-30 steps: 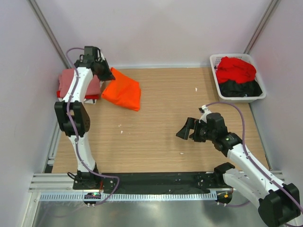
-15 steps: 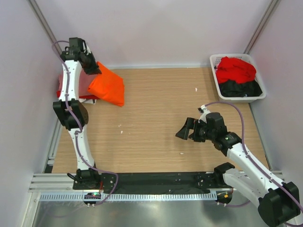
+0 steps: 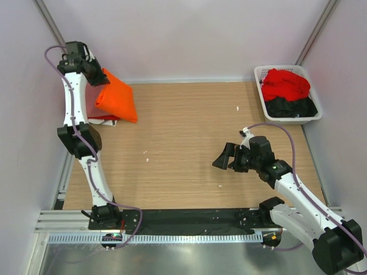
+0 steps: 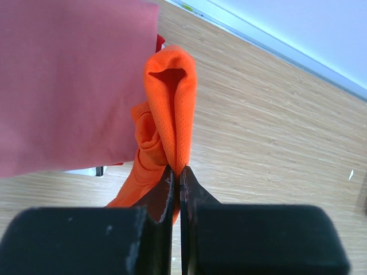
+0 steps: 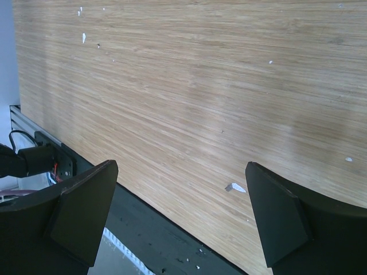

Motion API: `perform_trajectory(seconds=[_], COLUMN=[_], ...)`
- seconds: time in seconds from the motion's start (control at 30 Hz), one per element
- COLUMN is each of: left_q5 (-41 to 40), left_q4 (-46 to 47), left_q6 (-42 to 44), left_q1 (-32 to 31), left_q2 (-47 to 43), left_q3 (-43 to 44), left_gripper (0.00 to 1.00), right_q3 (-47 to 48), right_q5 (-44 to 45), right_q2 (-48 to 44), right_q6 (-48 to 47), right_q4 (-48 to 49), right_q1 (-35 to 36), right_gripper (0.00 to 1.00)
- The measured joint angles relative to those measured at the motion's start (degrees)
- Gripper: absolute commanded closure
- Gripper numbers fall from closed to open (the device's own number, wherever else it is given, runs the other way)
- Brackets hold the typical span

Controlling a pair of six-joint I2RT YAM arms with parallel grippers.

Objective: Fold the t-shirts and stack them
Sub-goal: Neatly place the folded tshirt to the corner

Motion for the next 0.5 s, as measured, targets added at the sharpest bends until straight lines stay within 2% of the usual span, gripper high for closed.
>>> perform_trajectory(seconds=[0.5], left_q5=[-0.7], left_q4=[1.9], left_q6=[-1.3], left_q1=[0.8], left_q2=[-4.9], left_q3=[1.8], left_gripper=[1.0], right_q3=[0.0], right_q5=[-0.4], right_q2=[1.0], right_q6=[-0.1], right_q4=[0.5], right_q1=[0.0], right_gripper=[0.0])
